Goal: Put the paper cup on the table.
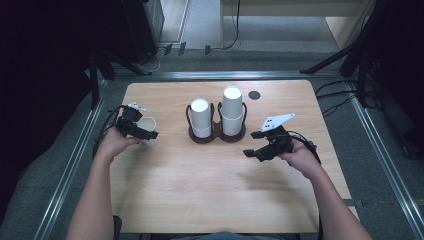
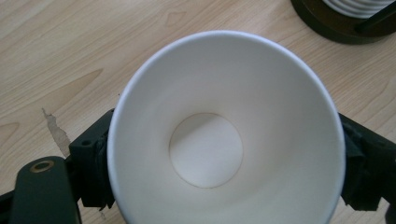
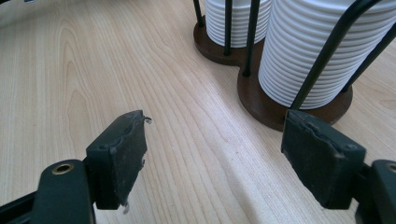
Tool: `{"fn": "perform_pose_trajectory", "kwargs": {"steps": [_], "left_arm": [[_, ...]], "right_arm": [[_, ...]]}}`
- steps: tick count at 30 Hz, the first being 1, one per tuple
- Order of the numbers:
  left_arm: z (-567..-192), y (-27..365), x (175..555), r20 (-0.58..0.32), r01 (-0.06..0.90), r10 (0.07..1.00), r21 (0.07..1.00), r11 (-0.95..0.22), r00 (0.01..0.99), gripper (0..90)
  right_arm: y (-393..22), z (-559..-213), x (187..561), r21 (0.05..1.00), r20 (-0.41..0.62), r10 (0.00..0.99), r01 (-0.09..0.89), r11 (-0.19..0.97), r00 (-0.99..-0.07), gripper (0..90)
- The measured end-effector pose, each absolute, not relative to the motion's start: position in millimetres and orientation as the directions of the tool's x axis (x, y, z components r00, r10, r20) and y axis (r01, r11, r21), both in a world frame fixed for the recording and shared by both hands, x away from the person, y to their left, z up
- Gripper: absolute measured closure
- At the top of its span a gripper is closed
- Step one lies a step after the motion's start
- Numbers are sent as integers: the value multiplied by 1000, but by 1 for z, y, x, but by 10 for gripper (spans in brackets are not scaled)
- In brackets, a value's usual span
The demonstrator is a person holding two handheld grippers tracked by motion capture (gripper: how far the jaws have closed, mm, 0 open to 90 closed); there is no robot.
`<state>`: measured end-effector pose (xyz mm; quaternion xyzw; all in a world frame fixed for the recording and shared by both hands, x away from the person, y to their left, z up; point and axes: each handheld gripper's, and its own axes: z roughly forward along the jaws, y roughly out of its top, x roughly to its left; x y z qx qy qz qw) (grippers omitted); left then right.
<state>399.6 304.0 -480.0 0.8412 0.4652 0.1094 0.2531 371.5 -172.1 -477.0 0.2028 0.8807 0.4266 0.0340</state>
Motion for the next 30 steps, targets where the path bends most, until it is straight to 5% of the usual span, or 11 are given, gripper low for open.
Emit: {"fn": "perform_pose_trajectory", "kwargs": {"steps": [30], "left_arm": [[-423, 298, 377, -81, 614, 796, 684, -393, 600, 133]], "right_arm": [[-173, -475, 371, 766, 106, 383, 321, 557, -918, 222]]}}
